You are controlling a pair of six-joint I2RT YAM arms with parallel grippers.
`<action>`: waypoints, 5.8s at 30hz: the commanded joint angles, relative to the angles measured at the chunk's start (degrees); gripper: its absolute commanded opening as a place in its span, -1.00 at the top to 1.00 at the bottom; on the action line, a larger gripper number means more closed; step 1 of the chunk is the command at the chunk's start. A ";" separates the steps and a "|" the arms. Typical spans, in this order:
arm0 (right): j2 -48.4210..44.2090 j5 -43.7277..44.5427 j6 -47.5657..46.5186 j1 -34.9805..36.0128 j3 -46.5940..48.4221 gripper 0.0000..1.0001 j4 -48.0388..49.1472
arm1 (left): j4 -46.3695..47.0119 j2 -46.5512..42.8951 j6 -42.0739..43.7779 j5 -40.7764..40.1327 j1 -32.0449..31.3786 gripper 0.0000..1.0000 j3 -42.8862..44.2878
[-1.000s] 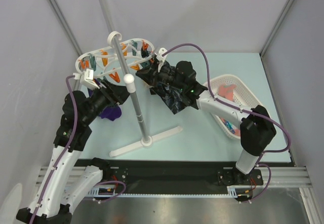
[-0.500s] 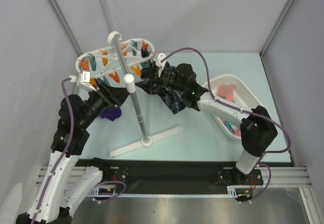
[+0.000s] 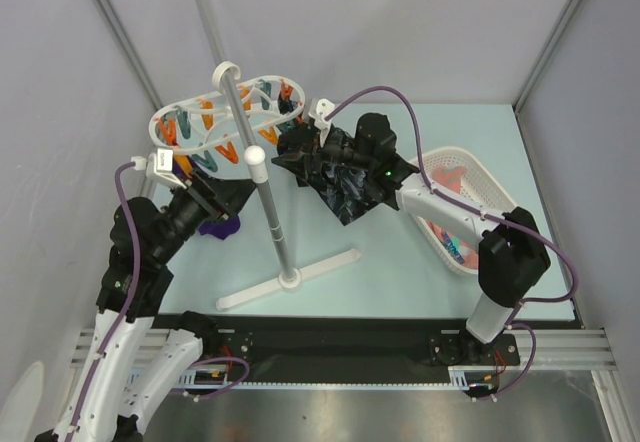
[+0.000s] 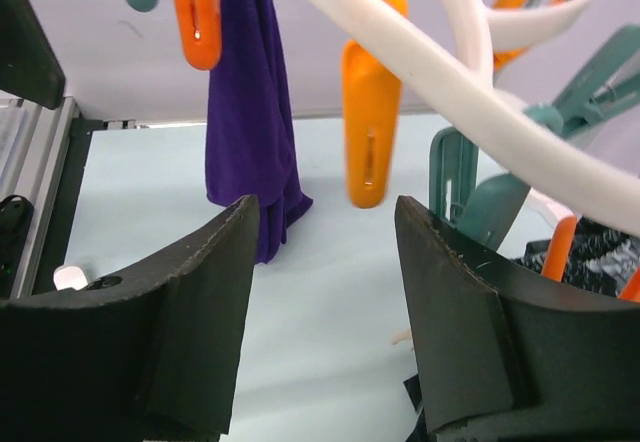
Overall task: Clip the socks to the hanger
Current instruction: Open the clamp at the hanger, then pick up the sock from the bin.
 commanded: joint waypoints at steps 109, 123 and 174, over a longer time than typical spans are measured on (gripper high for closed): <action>-9.24 21.35 11.05 8.93 15.82 -0.23 -34.90 | 16.96 19.68 -5.37 -10.30 -5.70 1.00 8.14; -16.01 22.41 12.02 4.81 9.67 -0.34 -35.95 | 13.44 20.12 -4.13 -11.27 -5.70 1.00 10.16; -24.10 44.47 52.19 -53.03 -41.59 0.39 -47.82 | 14.41 18.37 -3.60 -5.90 -5.70 1.00 5.06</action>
